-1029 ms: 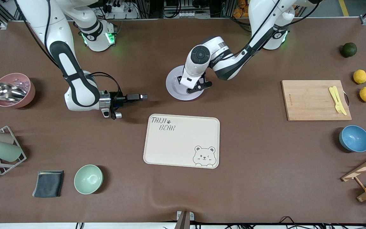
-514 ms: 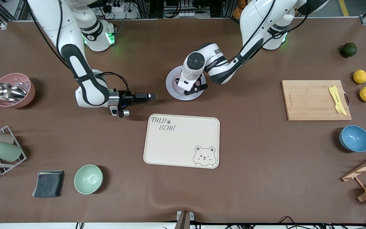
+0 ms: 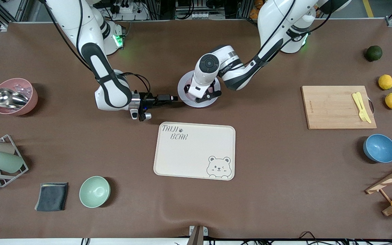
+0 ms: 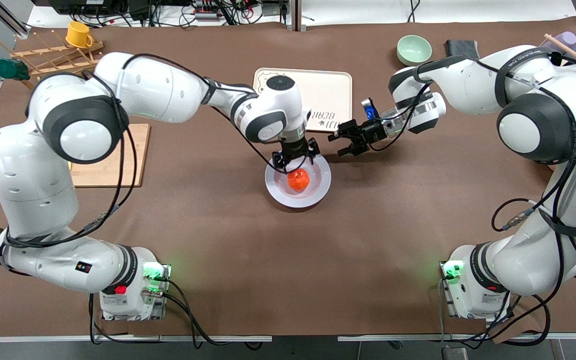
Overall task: Place orange and plate with both arms
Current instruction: 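Lower the orange onto the white plate and open the left gripper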
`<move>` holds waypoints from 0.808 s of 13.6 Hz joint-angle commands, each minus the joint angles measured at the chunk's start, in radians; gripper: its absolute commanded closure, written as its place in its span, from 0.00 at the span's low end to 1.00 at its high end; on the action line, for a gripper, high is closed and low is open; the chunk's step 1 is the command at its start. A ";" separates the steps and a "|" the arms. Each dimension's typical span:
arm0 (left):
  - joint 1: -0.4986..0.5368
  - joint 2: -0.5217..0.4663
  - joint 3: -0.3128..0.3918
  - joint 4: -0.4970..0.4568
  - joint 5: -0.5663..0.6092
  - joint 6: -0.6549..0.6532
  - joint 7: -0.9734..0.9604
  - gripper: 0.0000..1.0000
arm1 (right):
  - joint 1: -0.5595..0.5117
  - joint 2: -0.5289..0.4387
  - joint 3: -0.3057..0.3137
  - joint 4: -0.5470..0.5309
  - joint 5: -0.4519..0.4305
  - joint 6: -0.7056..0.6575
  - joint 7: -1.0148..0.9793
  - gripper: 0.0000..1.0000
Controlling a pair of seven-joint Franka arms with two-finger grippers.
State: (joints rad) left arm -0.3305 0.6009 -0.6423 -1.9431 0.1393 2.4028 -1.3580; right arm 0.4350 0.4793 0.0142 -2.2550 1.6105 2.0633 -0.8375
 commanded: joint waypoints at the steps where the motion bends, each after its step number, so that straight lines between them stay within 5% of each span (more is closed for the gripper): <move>1: 0.040 -0.134 0.004 0.021 0.016 -0.126 -0.032 0.00 | 0.008 -0.007 -0.007 -0.011 0.037 0.009 -0.026 0.08; 5: 0.163 -0.262 0.003 0.142 0.026 -0.295 -0.001 0.00 | 0.031 -0.007 -0.005 -0.012 0.039 0.011 -0.028 0.12; 11: 0.393 -0.299 0.004 0.332 0.029 -0.378 0.265 0.00 | 0.076 -0.004 -0.005 -0.014 0.040 0.049 -0.034 0.21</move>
State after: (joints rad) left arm 0.0263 0.3105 -0.6278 -1.6724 0.1424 2.0940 -1.1449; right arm 0.4847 0.4793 0.0152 -2.2576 1.6114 2.0787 -0.8424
